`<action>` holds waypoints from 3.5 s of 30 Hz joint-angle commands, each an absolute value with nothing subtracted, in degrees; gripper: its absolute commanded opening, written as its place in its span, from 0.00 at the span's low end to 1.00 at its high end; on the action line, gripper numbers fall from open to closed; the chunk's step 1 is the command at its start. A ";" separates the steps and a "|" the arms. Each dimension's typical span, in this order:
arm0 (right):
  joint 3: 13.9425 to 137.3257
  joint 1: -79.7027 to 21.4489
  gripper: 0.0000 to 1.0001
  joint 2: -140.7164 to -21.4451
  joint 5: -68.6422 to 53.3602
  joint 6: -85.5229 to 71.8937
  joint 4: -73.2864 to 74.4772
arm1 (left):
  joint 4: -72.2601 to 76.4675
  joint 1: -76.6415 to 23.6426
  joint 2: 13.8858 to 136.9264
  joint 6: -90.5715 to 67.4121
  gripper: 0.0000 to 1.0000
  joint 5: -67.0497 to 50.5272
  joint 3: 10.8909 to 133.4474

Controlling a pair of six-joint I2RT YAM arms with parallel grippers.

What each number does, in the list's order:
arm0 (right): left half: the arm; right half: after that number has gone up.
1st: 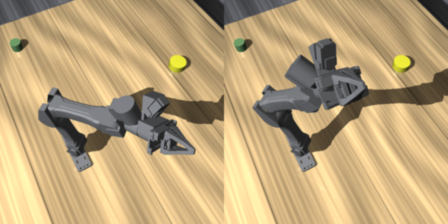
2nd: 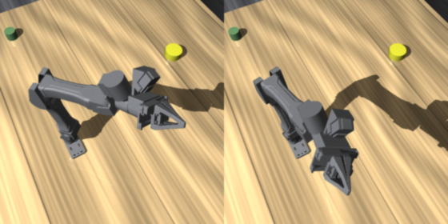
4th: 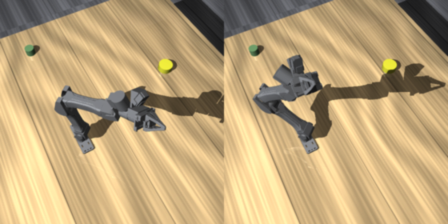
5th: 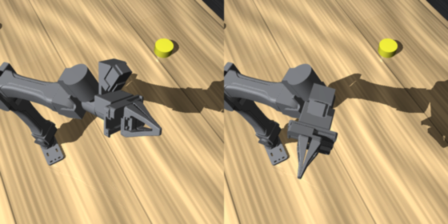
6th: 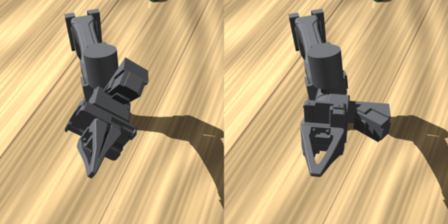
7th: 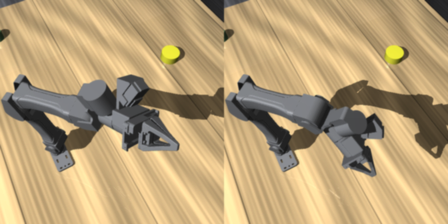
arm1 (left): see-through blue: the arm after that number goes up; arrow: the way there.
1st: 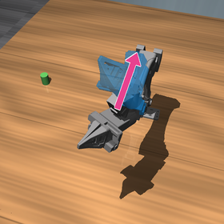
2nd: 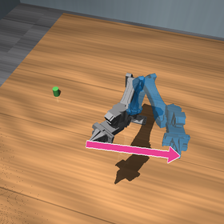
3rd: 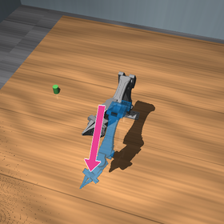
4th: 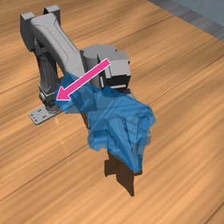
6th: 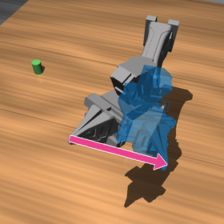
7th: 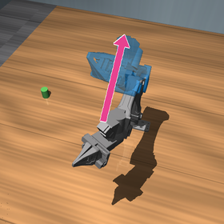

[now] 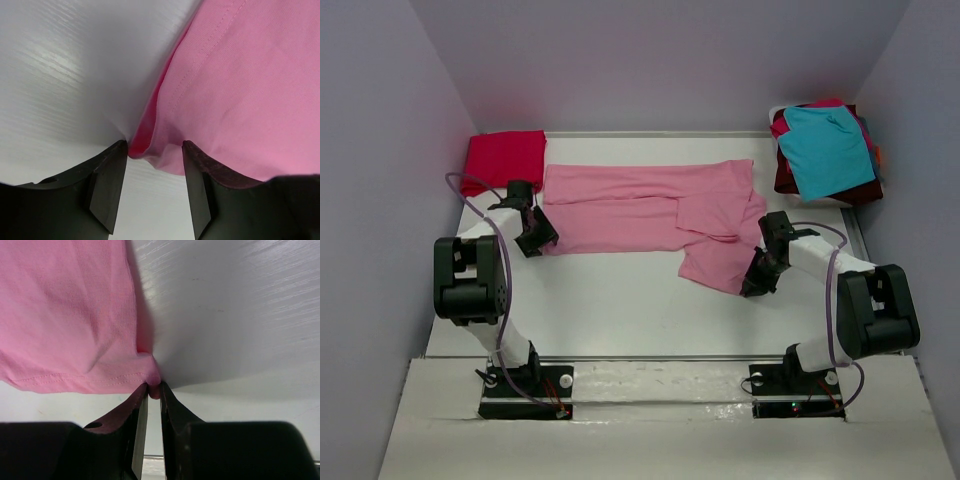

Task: Fold and stack the t-shirts
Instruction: Fold the tshirt

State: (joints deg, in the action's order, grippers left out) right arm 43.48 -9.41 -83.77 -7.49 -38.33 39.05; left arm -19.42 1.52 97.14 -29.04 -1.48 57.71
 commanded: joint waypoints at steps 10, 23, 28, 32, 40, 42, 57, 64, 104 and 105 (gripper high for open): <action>46.14 -9.49 0.22 -84.29 -6.50 -37.27 40.17 | -23.20 1.76 88.96 -29.27 0.53 -1.05 54.85; 47.11 -9.49 0.21 -85.61 -6.59 -36.30 40.17 | -23.91 1.76 89.30 -29.18 0.51 1.31 53.97; 45.97 -9.49 0.21 -85.78 -7.03 -36.56 39.47 | -23.03 1.76 89.47 -29.88 0.52 0.35 52.82; 46.05 -9.49 0.21 -86.04 -7.12 -36.47 39.55 | -21.98 1.76 91.31 -29.80 0.52 0.26 53.08; 45.97 -9.49 0.21 -86.13 -6.77 -36.21 39.73 | -20.13 2.29 94.39 -29.44 0.52 -1.32 53.79; 45.79 -9.49 0.21 -86.13 -6.94 -36.30 39.73 | -19.87 2.81 95.44 -29.27 0.51 -1.41 54.49; 46.14 -9.49 0.21 -86.31 -6.59 -36.56 39.99 | -20.22 3.34 100.55 -27.95 0.51 -0.79 60.03; 45.79 -9.49 0.21 -86.22 -6.50 -36.65 39.99 | -19.69 3.34 100.81 -27.95 0.34 -1.41 59.85; 62.84 -9.49 0.07 -73.83 -5.98 -35.42 54.40 | -27.60 3.34 87.54 -23.73 0.06 1.93 56.69; 64.15 -9.49 0.07 -73.74 -5.45 -35.51 54.67 | -27.77 3.34 87.54 -23.73 0.06 2.11 56.78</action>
State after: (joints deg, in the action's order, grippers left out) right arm 59.48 -9.41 -76.03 -7.33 -35.77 52.51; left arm -25.10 3.09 90.52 -25.10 -0.78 56.82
